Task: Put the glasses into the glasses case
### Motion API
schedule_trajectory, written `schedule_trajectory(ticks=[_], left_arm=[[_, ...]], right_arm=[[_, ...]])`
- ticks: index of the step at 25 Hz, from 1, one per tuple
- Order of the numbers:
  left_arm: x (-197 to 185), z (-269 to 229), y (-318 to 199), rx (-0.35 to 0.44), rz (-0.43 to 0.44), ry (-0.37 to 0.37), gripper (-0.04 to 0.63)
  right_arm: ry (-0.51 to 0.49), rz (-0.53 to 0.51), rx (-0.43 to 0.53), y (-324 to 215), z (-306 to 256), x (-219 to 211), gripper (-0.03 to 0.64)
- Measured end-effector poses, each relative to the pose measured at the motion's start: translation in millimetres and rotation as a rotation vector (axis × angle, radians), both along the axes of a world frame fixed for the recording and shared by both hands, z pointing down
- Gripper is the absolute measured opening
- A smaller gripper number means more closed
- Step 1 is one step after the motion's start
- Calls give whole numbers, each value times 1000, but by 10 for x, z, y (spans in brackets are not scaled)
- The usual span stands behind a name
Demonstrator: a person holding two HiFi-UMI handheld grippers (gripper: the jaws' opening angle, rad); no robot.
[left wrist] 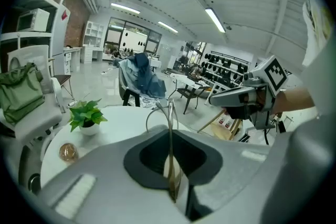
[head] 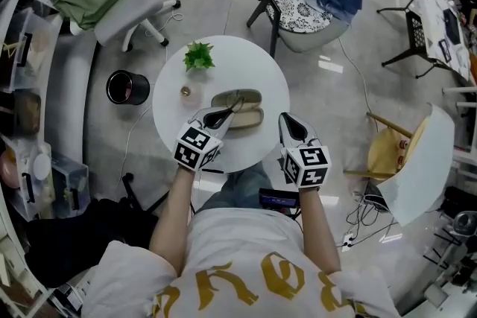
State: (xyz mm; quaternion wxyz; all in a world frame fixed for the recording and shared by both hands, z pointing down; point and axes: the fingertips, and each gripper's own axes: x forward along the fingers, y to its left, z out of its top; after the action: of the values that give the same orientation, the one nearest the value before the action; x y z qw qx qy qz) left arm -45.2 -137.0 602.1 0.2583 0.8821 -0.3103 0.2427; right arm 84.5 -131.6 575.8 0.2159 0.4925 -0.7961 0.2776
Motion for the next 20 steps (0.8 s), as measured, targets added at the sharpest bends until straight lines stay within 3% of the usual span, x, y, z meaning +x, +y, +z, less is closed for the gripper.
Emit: schedule_trajectory(ticks=[12,20], left_arm=[[202,476,39,-14,264,-178,17],[333,677,42,-48,372,-229,17]], right_arm=[[-44,-4,-59,-85,188,37,25],[-39,7,-78,-147,271,174,25]])
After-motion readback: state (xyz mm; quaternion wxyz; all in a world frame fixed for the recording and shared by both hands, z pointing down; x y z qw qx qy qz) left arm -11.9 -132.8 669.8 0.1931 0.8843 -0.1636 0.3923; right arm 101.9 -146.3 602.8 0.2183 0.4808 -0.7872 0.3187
